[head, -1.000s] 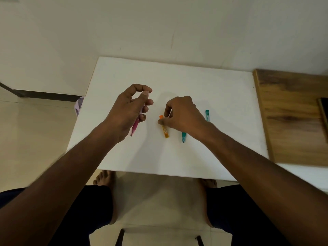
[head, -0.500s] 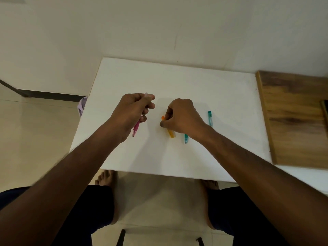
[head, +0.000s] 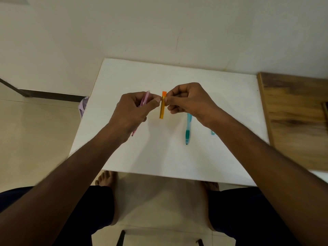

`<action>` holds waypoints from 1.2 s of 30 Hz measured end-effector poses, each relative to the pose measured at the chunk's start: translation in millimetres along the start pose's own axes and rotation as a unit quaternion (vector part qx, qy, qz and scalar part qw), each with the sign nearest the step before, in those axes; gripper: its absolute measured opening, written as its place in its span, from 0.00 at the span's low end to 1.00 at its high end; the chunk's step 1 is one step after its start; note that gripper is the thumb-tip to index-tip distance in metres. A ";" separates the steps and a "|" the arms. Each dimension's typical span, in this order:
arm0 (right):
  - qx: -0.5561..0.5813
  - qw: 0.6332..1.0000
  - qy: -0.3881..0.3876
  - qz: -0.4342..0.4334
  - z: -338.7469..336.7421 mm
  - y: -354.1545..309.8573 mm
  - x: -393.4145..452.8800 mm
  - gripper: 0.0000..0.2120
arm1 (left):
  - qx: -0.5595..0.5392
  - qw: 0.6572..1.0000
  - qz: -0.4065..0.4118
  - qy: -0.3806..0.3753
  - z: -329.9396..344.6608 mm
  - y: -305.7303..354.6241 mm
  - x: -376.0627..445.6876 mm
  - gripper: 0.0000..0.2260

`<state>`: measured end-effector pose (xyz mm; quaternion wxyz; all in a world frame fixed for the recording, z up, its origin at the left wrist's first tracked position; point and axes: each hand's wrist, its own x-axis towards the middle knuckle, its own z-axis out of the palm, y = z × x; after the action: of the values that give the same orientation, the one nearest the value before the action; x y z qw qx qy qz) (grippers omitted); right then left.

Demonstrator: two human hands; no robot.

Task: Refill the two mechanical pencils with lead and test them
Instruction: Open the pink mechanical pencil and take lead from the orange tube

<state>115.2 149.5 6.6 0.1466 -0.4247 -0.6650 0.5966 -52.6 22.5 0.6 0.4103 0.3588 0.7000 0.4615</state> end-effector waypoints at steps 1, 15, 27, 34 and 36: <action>-0.002 1.000 -0.007 -0.008 -0.4 -0.3 -0.3 0.07 | 0.000 1.000 0.001 0.001 -0.6 -0.5 -0.1 0.06; -0.022 1.000 -0.009 -0.002 2.6 0.1 0.3 0.10 | 0.078 0.996 -0.010 -0.042 4.0 1.7 -0.7 0.11; -0.077 0.997 0.013 -0.015 11.8 1.4 -2.1 0.09 | 0.041 0.999 0.016 -0.009 8.0 -1.4 -4.2 0.09; -0.046 0.991 0.122 0.004 0.5 -2.1 2.8 0.09 | 0.037 0.999 0.000 -0.014 10.3 -3.2 -4.4 0.06; -0.170 0.978 0.122 0.003 -4.8 1.6 1.9 0.08 | 0.044 0.999 0.001 0.000 8.1 -2.4 -3.3 0.06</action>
<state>118.0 154.0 5.7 0.1509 -0.5149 -0.7329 0.4183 -44.3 21.7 -2.7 0.3940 0.3771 0.7193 0.4304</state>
